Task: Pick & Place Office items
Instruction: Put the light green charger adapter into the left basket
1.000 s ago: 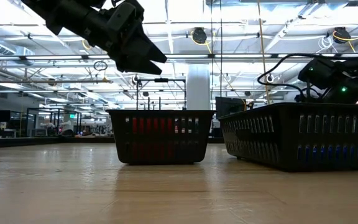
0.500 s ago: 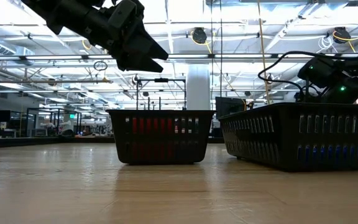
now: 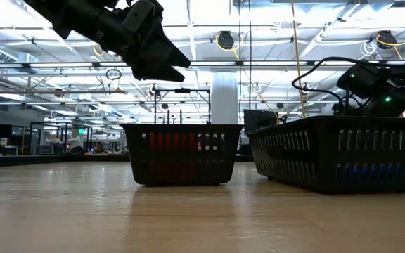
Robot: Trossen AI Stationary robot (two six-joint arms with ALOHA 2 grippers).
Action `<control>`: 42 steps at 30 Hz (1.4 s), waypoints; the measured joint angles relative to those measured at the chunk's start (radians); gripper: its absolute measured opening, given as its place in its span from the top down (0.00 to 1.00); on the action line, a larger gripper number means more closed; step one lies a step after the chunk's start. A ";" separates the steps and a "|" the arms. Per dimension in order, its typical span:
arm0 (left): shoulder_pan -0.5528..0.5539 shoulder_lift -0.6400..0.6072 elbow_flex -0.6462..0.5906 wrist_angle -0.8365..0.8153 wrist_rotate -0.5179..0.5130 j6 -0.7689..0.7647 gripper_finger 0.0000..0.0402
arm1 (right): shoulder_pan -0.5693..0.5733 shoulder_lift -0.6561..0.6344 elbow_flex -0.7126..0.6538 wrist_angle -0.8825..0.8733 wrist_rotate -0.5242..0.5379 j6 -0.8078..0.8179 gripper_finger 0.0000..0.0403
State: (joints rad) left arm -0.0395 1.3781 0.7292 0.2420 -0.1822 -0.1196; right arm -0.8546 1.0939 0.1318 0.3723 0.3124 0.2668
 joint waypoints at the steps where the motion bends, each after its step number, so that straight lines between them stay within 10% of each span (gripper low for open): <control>1: 0.000 0.000 0.000 0.000 0.000 0.001 0.18 | 0.001 0.000 0.000 0.002 -0.005 0.002 0.60; 13: 0.000 0.000 0.000 0.004 -0.001 0.004 0.18 | 0.079 0.000 0.000 0.061 -0.212 0.009 0.74; 27: 0.000 0.000 0.000 0.003 -0.001 -0.022 0.18 | 0.184 -0.010 0.001 0.113 -0.211 0.006 0.89; 34: 0.000 0.000 0.000 0.003 -0.001 -0.018 0.18 | 0.201 -0.084 0.050 0.207 -0.212 -0.090 0.70; 42: 0.000 0.000 0.000 0.002 -0.001 -0.014 0.18 | 0.191 -0.078 0.353 -0.434 -0.062 -0.166 0.33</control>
State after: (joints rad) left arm -0.0395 1.3781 0.7292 0.2443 -0.1829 -0.1341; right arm -0.6636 1.0164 0.4850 -0.0618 0.2506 0.1011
